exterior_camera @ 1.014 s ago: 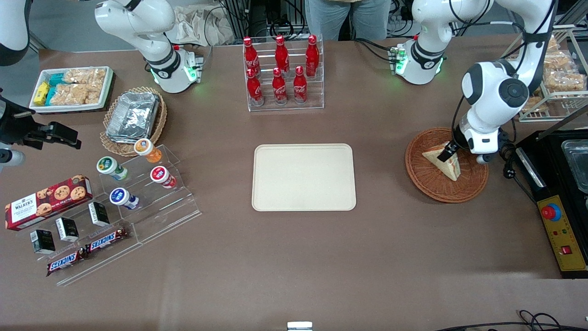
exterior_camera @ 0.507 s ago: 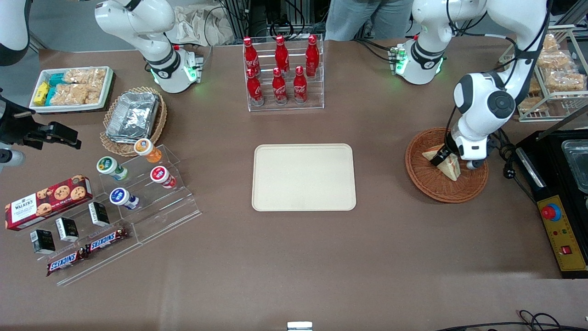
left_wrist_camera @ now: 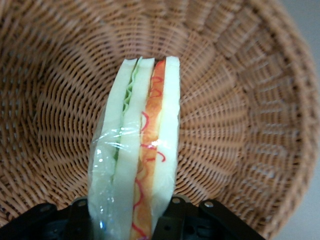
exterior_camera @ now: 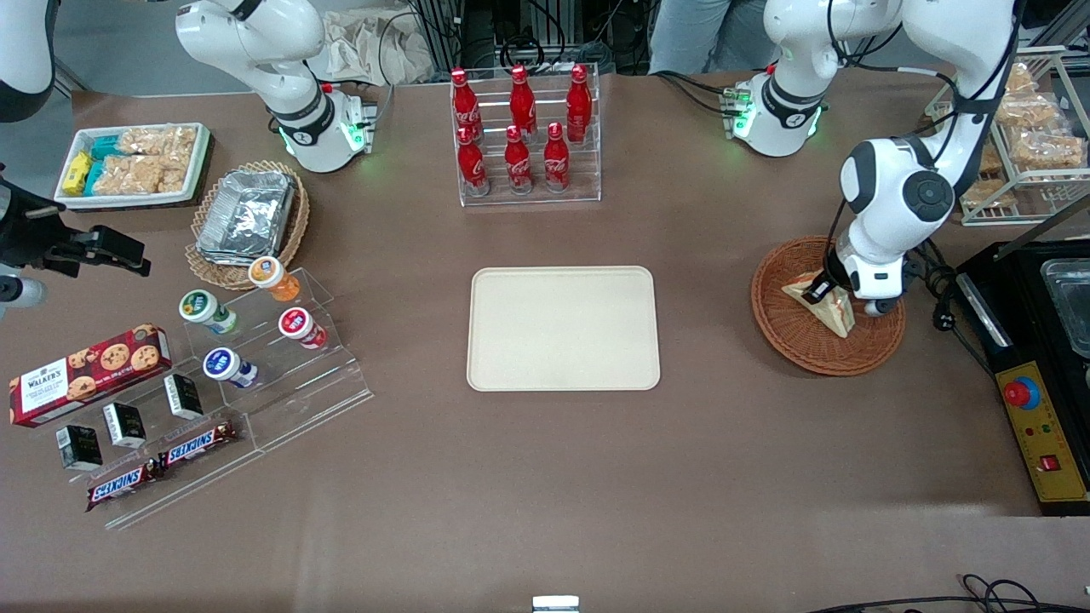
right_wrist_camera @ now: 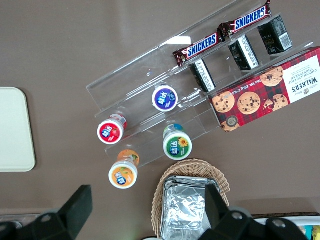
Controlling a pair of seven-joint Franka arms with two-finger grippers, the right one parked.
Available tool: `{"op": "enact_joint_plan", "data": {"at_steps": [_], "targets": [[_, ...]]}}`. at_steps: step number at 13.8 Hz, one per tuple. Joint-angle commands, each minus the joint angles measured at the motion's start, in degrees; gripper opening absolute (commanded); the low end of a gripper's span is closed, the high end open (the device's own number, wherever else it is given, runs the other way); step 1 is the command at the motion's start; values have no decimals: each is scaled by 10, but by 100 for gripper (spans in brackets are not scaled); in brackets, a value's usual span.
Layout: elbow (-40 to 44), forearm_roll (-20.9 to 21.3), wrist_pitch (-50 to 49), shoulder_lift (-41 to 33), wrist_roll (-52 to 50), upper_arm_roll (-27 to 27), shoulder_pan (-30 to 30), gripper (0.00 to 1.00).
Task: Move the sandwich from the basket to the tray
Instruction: 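Lift the sandwich out of the basket and carry it toward the tray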
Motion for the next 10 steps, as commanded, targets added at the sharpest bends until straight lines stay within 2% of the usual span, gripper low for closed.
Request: {"op": "enact_joint_plan", "data": {"at_steps": [1, 3, 6, 8, 10], "targets": [[29, 5, -128, -100, 10, -7, -1, 0], [100, 3, -261, -127, 40, -23, -5, 0], [233, 3, -404, -110, 99, -83, -13, 0], [312, 4, -474, -69, 108, -147, -13, 0], [355, -5, -505, -51, 148, -179, -13, 0]]}}
